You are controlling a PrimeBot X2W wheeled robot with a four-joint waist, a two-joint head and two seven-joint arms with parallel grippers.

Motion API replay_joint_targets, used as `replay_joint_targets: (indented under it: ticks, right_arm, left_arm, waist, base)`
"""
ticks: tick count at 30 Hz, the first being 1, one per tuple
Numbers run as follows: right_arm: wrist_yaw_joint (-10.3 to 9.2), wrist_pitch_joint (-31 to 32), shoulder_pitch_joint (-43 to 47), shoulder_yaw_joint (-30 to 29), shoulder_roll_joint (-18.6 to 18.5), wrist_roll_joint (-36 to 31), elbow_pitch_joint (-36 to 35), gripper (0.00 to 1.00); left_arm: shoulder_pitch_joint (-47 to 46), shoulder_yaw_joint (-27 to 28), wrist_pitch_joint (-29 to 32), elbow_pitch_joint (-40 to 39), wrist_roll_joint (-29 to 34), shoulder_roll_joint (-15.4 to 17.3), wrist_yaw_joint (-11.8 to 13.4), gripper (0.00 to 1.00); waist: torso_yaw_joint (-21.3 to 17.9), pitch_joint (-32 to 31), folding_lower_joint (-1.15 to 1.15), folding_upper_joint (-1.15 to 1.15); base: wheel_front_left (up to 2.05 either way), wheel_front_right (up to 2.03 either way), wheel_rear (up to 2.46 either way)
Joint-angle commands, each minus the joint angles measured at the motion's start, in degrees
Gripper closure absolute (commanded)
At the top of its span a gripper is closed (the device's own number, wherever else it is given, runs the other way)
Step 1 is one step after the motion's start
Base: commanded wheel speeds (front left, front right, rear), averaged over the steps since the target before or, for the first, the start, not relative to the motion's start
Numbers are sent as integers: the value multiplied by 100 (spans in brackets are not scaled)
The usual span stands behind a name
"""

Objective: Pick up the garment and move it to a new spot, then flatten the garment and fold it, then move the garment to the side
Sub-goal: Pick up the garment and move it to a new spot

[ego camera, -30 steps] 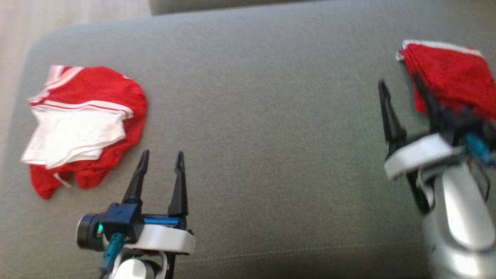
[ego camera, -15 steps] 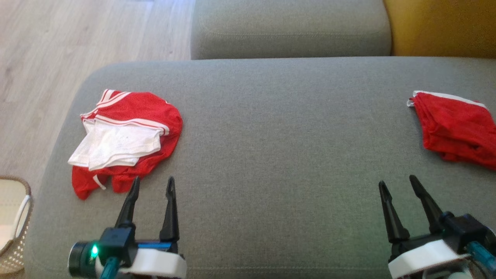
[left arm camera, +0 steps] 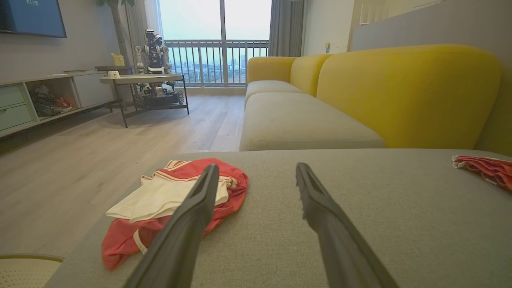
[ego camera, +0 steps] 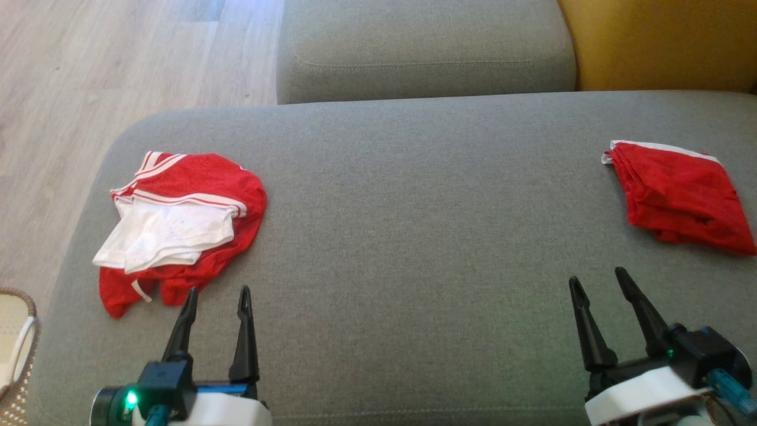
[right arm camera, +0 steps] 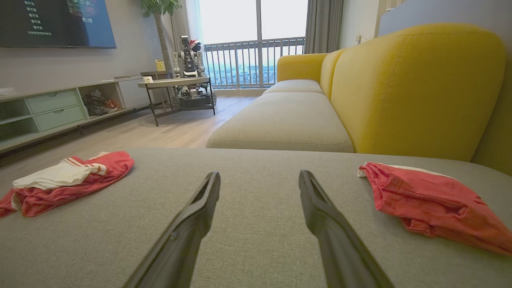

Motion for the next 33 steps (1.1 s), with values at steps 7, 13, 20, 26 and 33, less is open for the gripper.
replay_joint_targets:
  ticks: [7,13,20,26,33]
  right_arm:
    - [-2,-53,-113,152,-44,74,-189,0]
    - [-2,-53,-92,184,-44,75,-230,0]
    - [-2,-53,-38,378,-44,208,-196,0]
    - [-2,-53,11,509,-44,308,-164,0]
    - [-2,-53,-50,529,-43,298,-154,0]
  left_arm:
    - [-179,235,-29,-159,73,-54,-29,0]
    - [-211,256,-29,-150,86,-72,-21,0]
    - [-225,229,-29,-189,77,-90,3,0]
    - [-179,190,-29,-252,76,-98,23,0]
    - [-177,203,-29,-276,59,-102,17,0]
  waist:
    - [43,23,1,0]
    - [249,50,1,0]
    - [840,66,1,0]
    - [1504,65,1,0]
    - [1957,222,1,0]
  base:
    - [0,0,0]
    - [0,0,0]
    - [0,0,0]
    - [0,0,0]
    - [0,0,0]
